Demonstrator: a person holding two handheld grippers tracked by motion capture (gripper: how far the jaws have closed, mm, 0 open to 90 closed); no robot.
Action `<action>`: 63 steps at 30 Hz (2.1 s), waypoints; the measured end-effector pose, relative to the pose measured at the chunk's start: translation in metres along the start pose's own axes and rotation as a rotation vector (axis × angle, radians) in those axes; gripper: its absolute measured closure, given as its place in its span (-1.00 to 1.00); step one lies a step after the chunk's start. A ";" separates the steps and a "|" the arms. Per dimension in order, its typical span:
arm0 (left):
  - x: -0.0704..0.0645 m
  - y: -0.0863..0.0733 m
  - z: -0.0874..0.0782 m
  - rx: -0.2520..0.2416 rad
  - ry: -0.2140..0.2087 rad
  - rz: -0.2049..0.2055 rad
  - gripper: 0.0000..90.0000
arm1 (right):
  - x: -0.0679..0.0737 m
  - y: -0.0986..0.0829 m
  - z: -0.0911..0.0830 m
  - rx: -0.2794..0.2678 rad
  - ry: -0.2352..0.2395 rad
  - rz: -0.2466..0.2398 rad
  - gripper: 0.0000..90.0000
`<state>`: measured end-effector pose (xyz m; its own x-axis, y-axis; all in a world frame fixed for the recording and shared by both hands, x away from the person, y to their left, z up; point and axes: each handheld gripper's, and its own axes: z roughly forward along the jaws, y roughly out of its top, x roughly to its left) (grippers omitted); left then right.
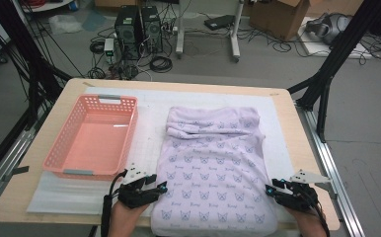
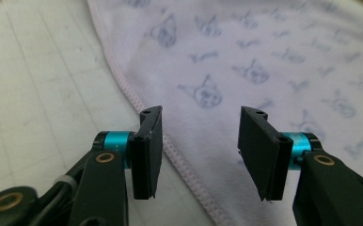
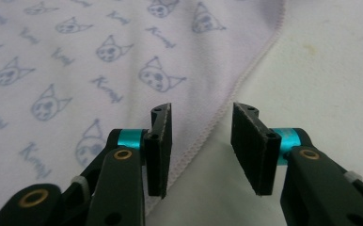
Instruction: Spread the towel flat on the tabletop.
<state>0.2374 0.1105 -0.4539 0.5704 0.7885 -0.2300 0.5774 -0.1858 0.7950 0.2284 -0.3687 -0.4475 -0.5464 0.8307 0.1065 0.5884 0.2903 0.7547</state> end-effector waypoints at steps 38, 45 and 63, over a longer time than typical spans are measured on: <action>-0.043 -0.048 -0.052 0.017 -0.052 0.100 0.93 | 0.054 -0.054 -0.051 0.003 -0.010 0.058 0.89; -0.033 -0.032 -0.044 -0.064 -0.025 0.082 0.26 | 0.049 -0.039 -0.048 -0.085 -0.053 0.109 0.35; -0.017 -0.015 -0.012 0.006 0.018 0.135 0.94 | 0.035 -0.020 -0.016 -0.012 -0.087 0.066 0.94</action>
<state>0.2115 0.1068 -0.4553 0.6325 0.7665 -0.1114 0.4997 -0.2939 0.8148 0.1877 -0.3529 -0.4482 -0.4525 0.8862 0.0998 0.6140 0.2284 0.7555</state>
